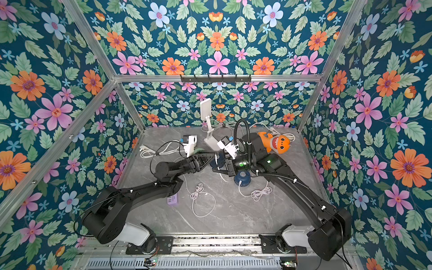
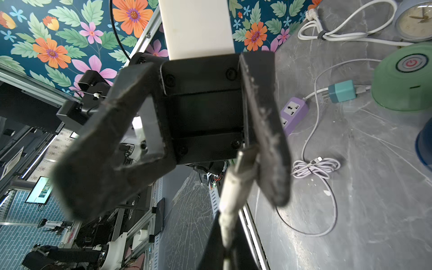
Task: Charge the cordless meat grinders
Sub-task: Pick up the charging cable from the center of the board.
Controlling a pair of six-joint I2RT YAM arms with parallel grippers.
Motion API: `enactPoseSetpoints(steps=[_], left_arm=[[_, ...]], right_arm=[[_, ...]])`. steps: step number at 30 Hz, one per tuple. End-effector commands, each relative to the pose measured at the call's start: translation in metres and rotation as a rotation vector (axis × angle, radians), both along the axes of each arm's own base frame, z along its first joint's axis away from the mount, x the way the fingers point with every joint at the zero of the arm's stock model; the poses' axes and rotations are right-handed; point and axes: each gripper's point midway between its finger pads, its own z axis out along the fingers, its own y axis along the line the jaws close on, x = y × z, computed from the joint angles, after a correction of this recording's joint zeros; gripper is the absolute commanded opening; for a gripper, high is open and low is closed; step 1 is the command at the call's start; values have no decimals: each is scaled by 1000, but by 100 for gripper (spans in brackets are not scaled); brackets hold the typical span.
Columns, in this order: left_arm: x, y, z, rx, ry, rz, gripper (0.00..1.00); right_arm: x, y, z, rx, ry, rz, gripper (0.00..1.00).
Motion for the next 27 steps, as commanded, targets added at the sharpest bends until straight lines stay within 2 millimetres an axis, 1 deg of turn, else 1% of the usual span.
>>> enactPoseSetpoints(steps=[1,5,8,9,11,13,16,20,25,27], left_arm=[[-9,4,9,-29,-38,-25,45],[-9,2,8,-15,-36,-35,35],[-9,1,7,-12,-36,-40,32],[-10,0,6,-8,-34,-46,33],[-11,-1,4,-2,-32,-57,40],[-12,-2,2,1,-30,-67,45],[-13,-2,0,-1,-27,-74,45],[-13,-3,-3,-3,-23,-80,34],[-13,-2,-2,-7,-20,-77,24],[-12,-2,-2,-8,-19,-76,18]], right_arm=[[-1,2,3,21,-1,18,0],[-1,1,1,18,5,18,0],[-2,1,1,22,4,19,0],[-2,1,2,24,6,21,0],[-2,1,4,35,10,27,0],[-2,2,5,44,11,33,0],[-2,2,6,49,13,34,0],[-1,3,5,47,23,35,0],[-2,2,4,41,25,33,0],[-2,1,2,36,28,36,0]])
